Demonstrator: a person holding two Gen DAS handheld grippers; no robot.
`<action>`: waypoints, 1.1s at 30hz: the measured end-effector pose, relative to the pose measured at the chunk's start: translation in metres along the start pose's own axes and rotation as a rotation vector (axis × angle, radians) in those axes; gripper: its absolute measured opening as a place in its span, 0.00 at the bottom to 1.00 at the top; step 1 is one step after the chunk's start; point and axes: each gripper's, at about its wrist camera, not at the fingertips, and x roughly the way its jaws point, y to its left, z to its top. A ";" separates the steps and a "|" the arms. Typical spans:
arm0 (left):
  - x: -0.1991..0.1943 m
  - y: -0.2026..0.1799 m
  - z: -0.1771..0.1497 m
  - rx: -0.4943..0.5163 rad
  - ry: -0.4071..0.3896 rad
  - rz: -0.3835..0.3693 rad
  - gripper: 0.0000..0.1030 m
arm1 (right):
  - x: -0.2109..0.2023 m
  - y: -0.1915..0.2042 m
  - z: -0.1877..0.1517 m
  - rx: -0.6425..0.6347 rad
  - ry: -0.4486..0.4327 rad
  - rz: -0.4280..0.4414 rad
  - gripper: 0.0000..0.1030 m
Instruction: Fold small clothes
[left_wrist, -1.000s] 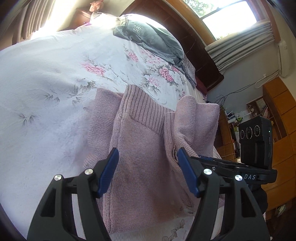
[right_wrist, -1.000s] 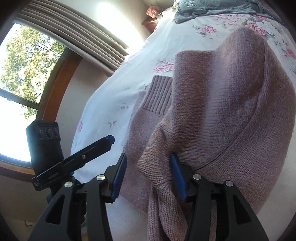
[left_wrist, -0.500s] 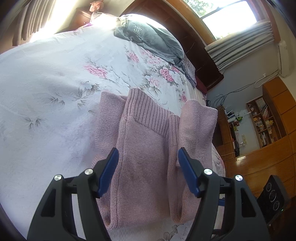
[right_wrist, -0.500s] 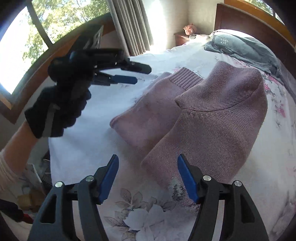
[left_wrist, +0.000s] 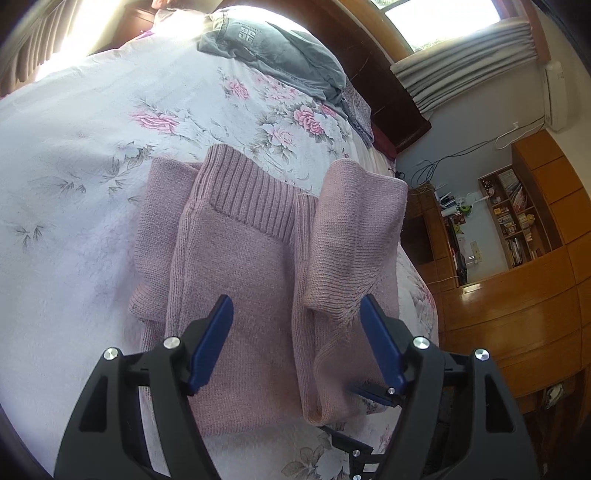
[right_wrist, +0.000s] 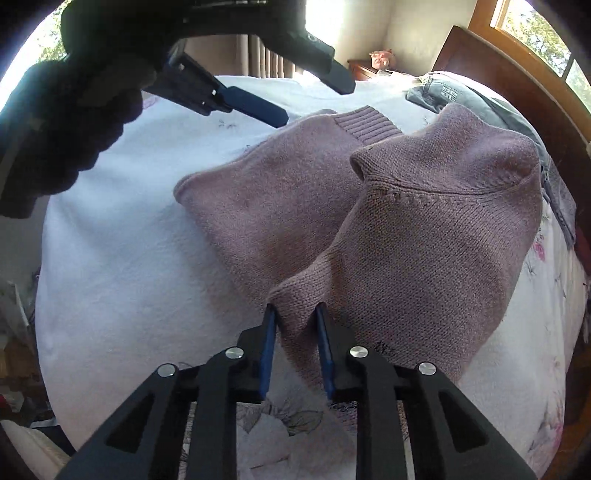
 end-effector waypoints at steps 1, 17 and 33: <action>0.003 0.001 -0.001 -0.006 0.009 -0.005 0.70 | -0.007 -0.002 -0.001 0.022 -0.012 0.029 0.16; 0.094 -0.007 0.017 -0.218 0.119 -0.284 0.73 | -0.078 -0.086 -0.020 0.383 -0.234 0.454 0.14; 0.020 -0.046 0.062 -0.020 -0.065 -0.266 0.23 | -0.074 -0.057 0.030 0.311 -0.299 0.569 0.14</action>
